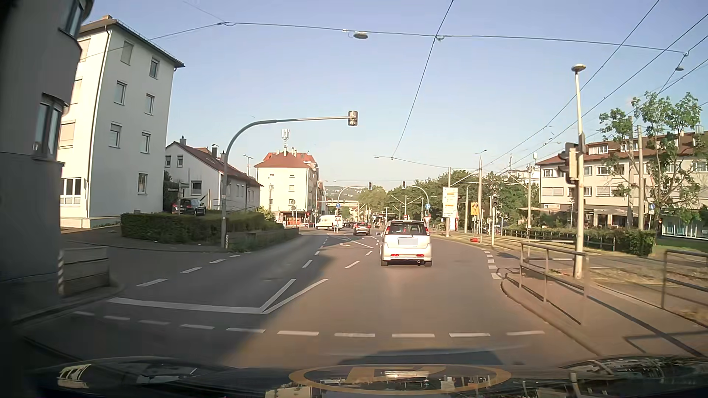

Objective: Follow the waypoints while adhering to traffic rules and regulations

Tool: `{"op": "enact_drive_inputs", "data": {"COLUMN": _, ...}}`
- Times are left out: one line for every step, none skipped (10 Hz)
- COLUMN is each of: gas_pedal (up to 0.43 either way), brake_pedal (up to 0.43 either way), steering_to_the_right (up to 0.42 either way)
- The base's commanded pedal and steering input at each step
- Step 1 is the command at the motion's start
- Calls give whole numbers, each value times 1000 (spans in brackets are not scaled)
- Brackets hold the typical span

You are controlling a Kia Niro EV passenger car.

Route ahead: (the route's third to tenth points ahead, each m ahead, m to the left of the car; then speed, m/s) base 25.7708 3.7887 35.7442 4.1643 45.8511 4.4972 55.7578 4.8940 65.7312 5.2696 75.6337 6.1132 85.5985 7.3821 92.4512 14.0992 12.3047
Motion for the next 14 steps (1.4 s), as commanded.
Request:
{"op": "enact_drive_inputs", "data": {"gas_pedal": 59, "brake_pedal": 0, "steering_to_the_right": 13}}
{"op": "enact_drive_inputs", "data": {"gas_pedal": 47, "brake_pedal": 0, "steering_to_the_right": 14}}
{"op": "enact_drive_inputs", "data": {"gas_pedal": 28, "brake_pedal": 0, "steering_to_the_right": 14}}
{"op": "enact_drive_inputs", "data": {"gas_pedal": 28, "brake_pedal": 0, "steering_to_the_right": 14}}
{"op": "enact_drive_inputs", "data": {"gas_pedal": 20, "brake_pedal": 0, "steering_to_the_right": 12}}
{"op": "enact_drive_inputs", "data": {"gas_pedal": 20, "brake_pedal": 0, "steering_to_the_right": 10}}
{"op": "enact_drive_inputs", "data": {"gas_pedal": 20, "brake_pedal": 0, "steering_to_the_right": 7}}
{"op": "enact_drive_inputs", "data": {"gas_pedal": 59, "brake_pedal": 0, "steering_to_the_right": 6}}
{"op": "enact_drive_inputs", "data": {"gas_pedal": 98, "brake_pedal": 0, "steering_to_the_right": 7}}
{"op": "enact_drive_inputs", "data": {"gas_pedal": 118, "brake_pedal": 0, "steering_to_the_right": 6}}
{"op": "enact_drive_inputs", "data": {"gas_pedal": 110, "brake_pedal": 0, "steering_to_the_right": 4}}
{"op": "enact_drive_inputs", "data": {"gas_pedal": 110, "brake_pedal": 0, "steering_to_the_right": 1}}
{"op": "enact_drive_inputs", "data": {"gas_pedal": 110, "brake_pedal": 0, "steering_to_the_right": -4}}
{"op": "enact_drive_inputs", "data": {"gas_pedal": 87, "brake_pedal": 0, "steering_to_the_right": -9}}
